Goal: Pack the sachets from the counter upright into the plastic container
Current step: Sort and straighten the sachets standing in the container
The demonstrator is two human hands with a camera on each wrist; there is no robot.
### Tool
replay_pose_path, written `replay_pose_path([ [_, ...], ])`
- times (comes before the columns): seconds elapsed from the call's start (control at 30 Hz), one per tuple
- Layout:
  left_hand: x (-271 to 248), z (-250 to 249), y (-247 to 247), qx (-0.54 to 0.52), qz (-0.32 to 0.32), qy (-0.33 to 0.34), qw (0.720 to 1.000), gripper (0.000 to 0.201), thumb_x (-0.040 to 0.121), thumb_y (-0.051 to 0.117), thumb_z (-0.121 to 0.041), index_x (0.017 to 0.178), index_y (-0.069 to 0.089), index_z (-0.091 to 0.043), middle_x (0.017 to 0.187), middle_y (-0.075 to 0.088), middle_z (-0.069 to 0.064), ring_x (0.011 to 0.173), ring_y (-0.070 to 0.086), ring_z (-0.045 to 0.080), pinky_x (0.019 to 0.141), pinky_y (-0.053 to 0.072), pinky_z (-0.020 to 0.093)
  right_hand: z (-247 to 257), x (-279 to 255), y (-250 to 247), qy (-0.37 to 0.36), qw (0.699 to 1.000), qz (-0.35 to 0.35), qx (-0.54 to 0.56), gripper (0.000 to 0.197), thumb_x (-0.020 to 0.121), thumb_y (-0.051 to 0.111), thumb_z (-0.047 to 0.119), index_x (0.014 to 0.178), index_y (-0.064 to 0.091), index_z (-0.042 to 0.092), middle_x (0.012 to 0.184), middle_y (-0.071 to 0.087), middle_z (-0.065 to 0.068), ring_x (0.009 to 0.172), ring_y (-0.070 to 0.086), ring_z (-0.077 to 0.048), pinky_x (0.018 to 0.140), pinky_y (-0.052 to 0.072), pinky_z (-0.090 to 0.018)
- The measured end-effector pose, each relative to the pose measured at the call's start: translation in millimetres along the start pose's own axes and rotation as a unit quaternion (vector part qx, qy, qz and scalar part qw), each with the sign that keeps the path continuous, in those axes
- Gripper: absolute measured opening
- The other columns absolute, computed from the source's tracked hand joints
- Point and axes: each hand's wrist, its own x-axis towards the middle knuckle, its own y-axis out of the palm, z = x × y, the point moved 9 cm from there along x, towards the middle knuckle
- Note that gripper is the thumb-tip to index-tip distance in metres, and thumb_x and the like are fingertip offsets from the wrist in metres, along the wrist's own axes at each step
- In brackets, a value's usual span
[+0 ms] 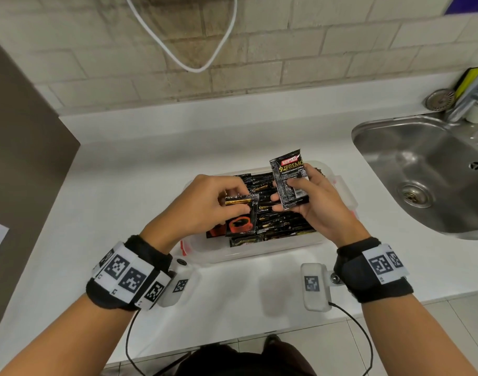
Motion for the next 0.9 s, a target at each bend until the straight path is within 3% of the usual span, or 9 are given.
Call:
replay_pose_path([
  [0.07, 0.0, 0.8, -1.1, -0.007, -0.003, 0.001, 1.000, 0.012, 0.085, 0.080, -0.028, 0.090, 0.070, -0.026, 0.076, 0.066, -0.011, 0.063, 0.058, 0.006, 0.064, 0.048, 0.026, -0.3, 0.3, -0.4, 0.000, 1.000, -0.002, 0.001, 0.024, 0.100, 0.049, -0.002, 0.120, 0.056, 0.008, 0.102, 0.073, -0.011, 0.083, 0.072, -0.031, 0.065, 0.061, -0.039],
  [0.37, -10.0, 12.2, 36.4, 0.023, 0.070, -0.006, 0.997, 0.012, 0.085, 0.080, -0.030, 0.091, 0.070, -0.025, 0.079, 0.066, -0.011, 0.076, 0.059, 0.004, 0.065, 0.042, 0.017, -8.3, 0.5, 0.8, 0.007, 1.000, 0.007, 0.015, 0.028, 0.100, 0.048, 0.002, 0.126, 0.056, 0.009, 0.106, 0.073, -0.011, 0.084, 0.072, -0.034, 0.067, 0.061, -0.043],
  [0.53, -18.0, 8.3, 50.4, 0.016, 0.149, 0.003, 0.989, 0.012, 0.098, 0.063, -0.032, 0.097, 0.074, -0.028, 0.082, 0.068, -0.025, 0.080, 0.063, -0.007, 0.069, 0.043, 0.008, -10.1, 2.1, -2.6, 0.016, 0.999, -0.005, 0.035, 0.030, 0.099, 0.048, 0.001, 0.126, 0.060, 0.008, 0.108, 0.072, -0.012, 0.085, 0.072, -0.033, 0.068, 0.060, -0.043],
  [0.73, -15.1, 19.6, 63.0, 0.119, 0.152, -0.012, 0.981, 0.023, 0.100, 0.059, -0.027, 0.094, 0.077, -0.014, 0.085, 0.064, -0.008, 0.081, 0.059, 0.007, 0.078, 0.046, 0.026, -12.1, 1.7, -0.2, 0.018, 1.000, 0.003, 0.012, 0.029, 0.099, 0.048, 0.000, 0.125, 0.061, 0.006, 0.104, 0.074, -0.008, 0.085, 0.072, -0.027, 0.069, 0.061, -0.042],
  [0.9, -13.1, 24.7, 57.6, 0.096, 0.138, -0.048, 0.985, 0.009, 0.093, 0.070, -0.026, 0.092, 0.078, -0.023, 0.079, 0.072, -0.013, 0.073, 0.065, 0.002, 0.066, 0.046, 0.015, -9.1, -2.0, 3.3, -0.006, 0.999, 0.019, -0.030, 0.028, 0.098, 0.049, -0.005, 0.118, 0.062, 0.010, 0.110, 0.071, -0.004, 0.098, 0.069, -0.022, 0.073, 0.062, -0.044],
])
